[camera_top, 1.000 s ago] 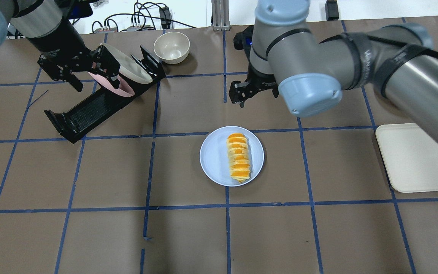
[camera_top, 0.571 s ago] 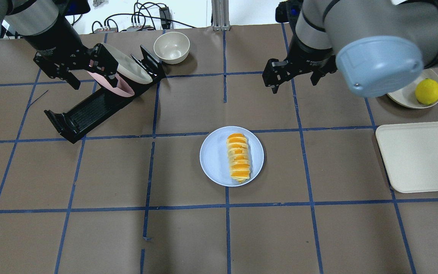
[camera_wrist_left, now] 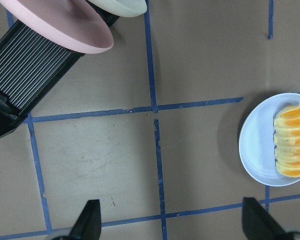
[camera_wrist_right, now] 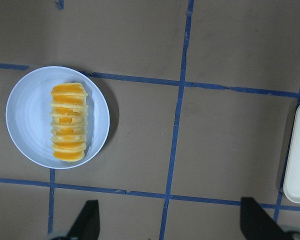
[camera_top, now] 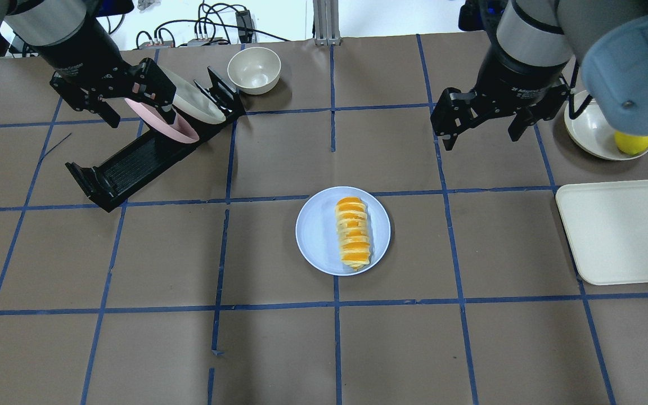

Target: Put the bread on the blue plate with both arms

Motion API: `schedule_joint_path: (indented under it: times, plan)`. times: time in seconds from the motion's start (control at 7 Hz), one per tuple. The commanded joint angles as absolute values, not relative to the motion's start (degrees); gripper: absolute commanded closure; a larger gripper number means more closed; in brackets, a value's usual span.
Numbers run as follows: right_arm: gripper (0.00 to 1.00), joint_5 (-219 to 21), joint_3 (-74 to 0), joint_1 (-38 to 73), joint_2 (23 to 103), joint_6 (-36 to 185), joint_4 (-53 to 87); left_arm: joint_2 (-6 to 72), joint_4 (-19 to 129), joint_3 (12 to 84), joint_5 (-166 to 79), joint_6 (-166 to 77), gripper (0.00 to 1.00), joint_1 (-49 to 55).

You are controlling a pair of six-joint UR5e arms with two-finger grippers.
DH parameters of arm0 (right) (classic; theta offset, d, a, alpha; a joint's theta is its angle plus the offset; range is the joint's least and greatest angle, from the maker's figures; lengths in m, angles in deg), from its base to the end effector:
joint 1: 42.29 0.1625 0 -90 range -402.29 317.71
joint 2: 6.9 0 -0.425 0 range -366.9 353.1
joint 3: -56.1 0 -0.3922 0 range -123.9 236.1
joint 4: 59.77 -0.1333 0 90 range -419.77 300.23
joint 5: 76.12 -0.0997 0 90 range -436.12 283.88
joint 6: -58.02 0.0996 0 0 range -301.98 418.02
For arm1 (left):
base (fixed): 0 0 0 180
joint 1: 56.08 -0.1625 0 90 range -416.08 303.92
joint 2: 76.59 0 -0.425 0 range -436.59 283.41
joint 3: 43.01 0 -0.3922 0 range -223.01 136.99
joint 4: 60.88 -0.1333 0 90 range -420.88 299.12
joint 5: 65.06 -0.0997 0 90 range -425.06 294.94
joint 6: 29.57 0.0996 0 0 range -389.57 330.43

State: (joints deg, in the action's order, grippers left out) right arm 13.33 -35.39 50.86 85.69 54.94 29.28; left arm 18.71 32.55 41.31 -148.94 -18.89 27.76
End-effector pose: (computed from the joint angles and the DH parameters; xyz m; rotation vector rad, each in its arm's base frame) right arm 0.1600 -0.4648 0.4953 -0.1702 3.1274 -0.0041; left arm -0.0867 -0.5381 0.4841 -0.1151 -3.0255 -0.0560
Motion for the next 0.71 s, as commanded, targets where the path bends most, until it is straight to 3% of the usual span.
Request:
schedule_joint_path:
  times: [0.0, 0.57]
  plan:
    - [0.0, 13.53, -35.75, 50.18, 86.17, 55.12, 28.21, 19.47, 32.2, 41.45, -148.74, -18.75, 0.0, 27.77]
    - [0.0, 13.53, -35.84, 50.08, 86.35, 55.3, 27.77, 19.3, 31.85, 42.6, -148.65, -18.58, 0.0, 27.77]
